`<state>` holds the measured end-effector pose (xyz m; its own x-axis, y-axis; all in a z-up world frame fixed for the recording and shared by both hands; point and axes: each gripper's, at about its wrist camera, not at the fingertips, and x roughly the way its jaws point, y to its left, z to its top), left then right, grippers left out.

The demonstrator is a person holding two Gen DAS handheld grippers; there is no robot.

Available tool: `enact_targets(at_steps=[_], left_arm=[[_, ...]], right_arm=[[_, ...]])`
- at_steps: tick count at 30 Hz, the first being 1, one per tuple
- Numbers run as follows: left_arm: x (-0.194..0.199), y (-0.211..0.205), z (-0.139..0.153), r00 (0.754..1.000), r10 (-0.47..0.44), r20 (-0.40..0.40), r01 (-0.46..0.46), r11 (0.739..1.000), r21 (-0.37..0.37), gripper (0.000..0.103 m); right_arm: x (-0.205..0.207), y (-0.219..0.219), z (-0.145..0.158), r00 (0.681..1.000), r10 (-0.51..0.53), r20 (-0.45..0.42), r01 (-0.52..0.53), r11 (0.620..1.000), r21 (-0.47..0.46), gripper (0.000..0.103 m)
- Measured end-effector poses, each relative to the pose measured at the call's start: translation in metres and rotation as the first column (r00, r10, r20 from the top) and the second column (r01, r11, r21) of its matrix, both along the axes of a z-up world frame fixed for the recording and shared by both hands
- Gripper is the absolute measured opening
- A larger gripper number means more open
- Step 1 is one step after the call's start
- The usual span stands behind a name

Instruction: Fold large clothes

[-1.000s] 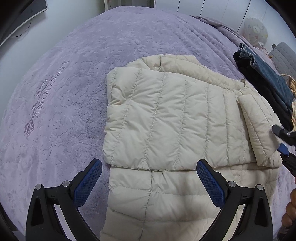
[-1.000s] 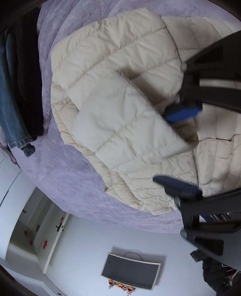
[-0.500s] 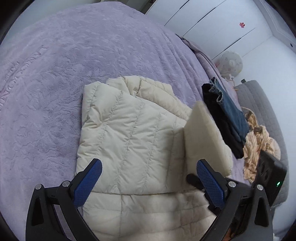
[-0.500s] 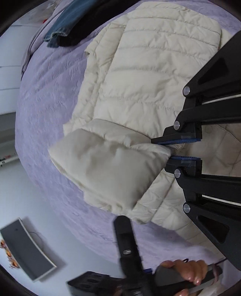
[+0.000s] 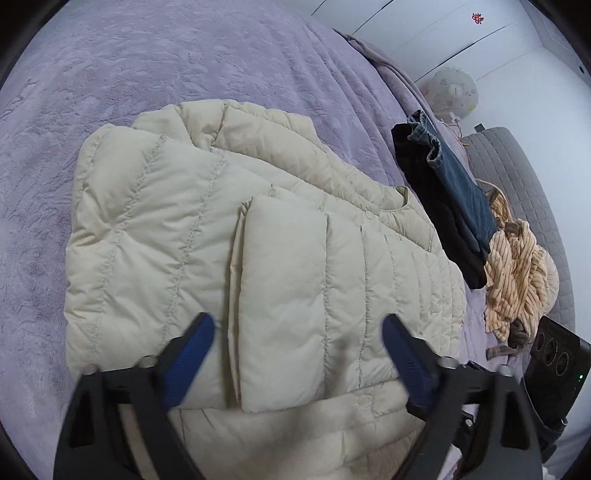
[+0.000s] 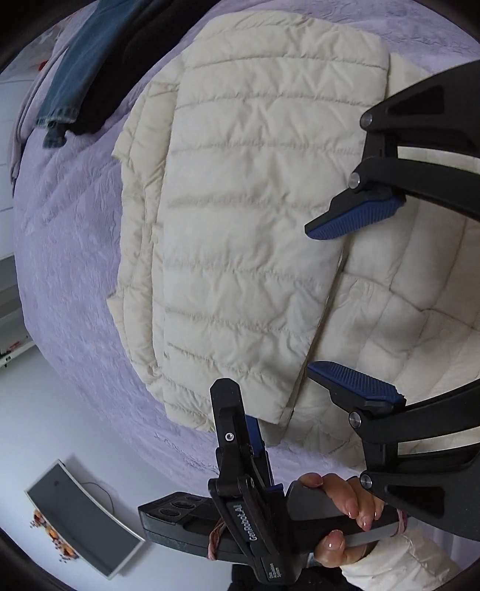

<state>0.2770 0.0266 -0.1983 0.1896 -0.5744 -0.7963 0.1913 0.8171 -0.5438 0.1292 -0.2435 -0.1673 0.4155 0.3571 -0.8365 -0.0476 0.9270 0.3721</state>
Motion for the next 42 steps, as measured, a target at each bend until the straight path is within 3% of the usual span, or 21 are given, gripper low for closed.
enact_targets(at_steps=[2, 3, 8, 11, 16, 20, 24, 29, 33, 35, 37, 42], left_arm=[[0.004, -0.005, -0.008, 0.999, -0.005, -0.033, 0.006, 0.999, 0.041, 0.021], [0.006, -0.005, -0.011, 0.999, 0.004, -0.039, -0.002, 0.999, 0.048, 0.016], [0.010, 0.012, -0.011, 0.998, 0.057, -0.012, -0.057, 0.997, 0.050, 0.016], [0.012, 0.015, -0.014, 0.998, 0.063, -0.019, -0.061, 0.995, 0.074, 0.016], [0.013, 0.012, -0.016, 0.998, 0.062, -0.010, -0.060, 0.994, 0.094, 0.016], [0.013, 0.013, -0.019, 0.998, 0.063, -0.013, -0.061, 0.993, 0.105, 0.016], [0.010, 0.003, -0.018, 0.999, 0.047, -0.001, -0.047, 0.988, 0.146, 0.016], [0.001, -0.021, -0.016, 1.000, 0.010, 0.005, -0.011, 0.985, 0.171, 0.016], [0.000, -0.032, -0.019, 1.000, 0.009, 0.021, -0.013, 0.979, 0.203, 0.016], [0.003, -0.028, -0.021, 1.000, 0.025, 0.009, -0.026, 0.982, 0.188, 0.016], [0.004, -0.027, -0.021, 1.000, 0.017, 0.015, -0.020, 0.980, 0.197, 0.016], [0.002, -0.032, -0.020, 1.000, 0.004, 0.023, -0.009, 0.975, 0.222, 0.016]], right_arm=[[-0.006, -0.019, -0.003, 0.999, -0.047, -0.014, 0.047, 0.999, 0.013, 0.072], [-0.008, -0.027, -0.004, 0.997, -0.069, -0.022, 0.069, 0.997, 0.018, 0.072], [-0.020, -0.068, -0.006, 0.982, -0.187, -0.025, 0.188, 0.982, 0.032, 0.072], [-0.030, -0.101, -0.008, 0.953, -0.301, -0.036, 0.303, 0.952, 0.050, 0.072], [-0.062, -0.161, -0.027, 0.861, -0.484, -0.159, 0.509, 0.824, 0.248, 0.072], [-0.080, -0.167, -0.044, 0.850, -0.464, -0.250, 0.527, 0.744, 0.410, 0.072], [-0.072, -0.170, -0.060, 0.824, -0.502, -0.263, 0.566, 0.710, 0.418, 0.072], [-0.068, -0.195, -0.068, 0.753, -0.618, -0.227, 0.653, 0.659, 0.374, 0.072], [-0.071, -0.212, -0.084, 0.711, -0.653, -0.261, 0.703, 0.658, 0.269, 0.072], [-0.080, -0.220, -0.087, 0.714, -0.641, -0.281, 0.700, 0.654, 0.286, 0.072], [-0.091, -0.220, -0.078, 0.729, -0.632, -0.263, 0.684, 0.681, 0.262, 0.072], [-0.097, -0.211, -0.040, 0.788, -0.604, -0.122, 0.616, 0.774, 0.145, 0.072]])
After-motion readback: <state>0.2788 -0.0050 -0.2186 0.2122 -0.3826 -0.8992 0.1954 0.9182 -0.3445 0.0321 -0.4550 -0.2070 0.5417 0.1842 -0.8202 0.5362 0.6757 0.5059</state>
